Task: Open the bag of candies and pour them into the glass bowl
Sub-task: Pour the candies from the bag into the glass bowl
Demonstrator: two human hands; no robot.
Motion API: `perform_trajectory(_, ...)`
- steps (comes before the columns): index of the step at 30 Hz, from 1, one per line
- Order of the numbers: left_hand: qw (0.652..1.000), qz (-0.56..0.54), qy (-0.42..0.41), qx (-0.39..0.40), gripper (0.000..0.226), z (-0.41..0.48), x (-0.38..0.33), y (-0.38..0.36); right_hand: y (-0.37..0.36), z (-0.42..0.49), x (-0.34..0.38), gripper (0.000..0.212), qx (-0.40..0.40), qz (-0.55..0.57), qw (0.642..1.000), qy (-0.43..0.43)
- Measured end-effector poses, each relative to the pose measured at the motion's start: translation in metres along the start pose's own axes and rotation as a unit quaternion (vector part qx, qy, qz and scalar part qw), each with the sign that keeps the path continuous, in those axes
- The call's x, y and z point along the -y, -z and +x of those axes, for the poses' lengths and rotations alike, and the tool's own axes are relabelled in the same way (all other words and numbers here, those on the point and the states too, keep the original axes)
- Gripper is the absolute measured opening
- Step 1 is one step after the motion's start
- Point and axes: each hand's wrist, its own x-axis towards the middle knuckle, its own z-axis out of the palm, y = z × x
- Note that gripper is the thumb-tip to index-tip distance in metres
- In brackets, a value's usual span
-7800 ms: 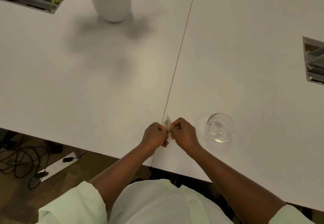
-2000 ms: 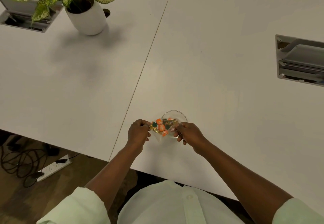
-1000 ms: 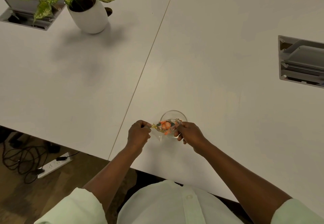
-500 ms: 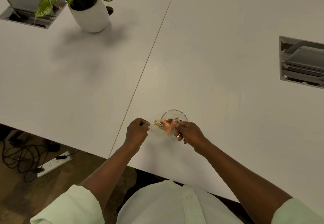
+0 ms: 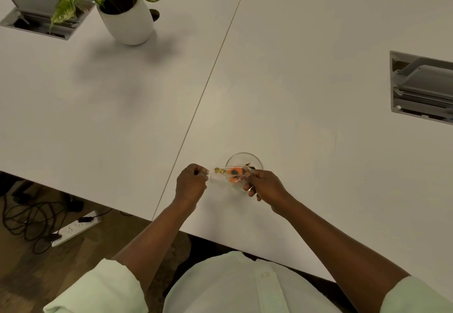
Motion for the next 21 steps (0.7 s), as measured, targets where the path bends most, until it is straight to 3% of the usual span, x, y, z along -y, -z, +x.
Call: perform_trajectory(21,1.000,0.004,-0.004,-0.001,0.017,-0.0027,0.0024,-0.0005,-0.0013,-0.0025,-0.0021,0.025,-0.005,-0.001,1.000,-0.002)
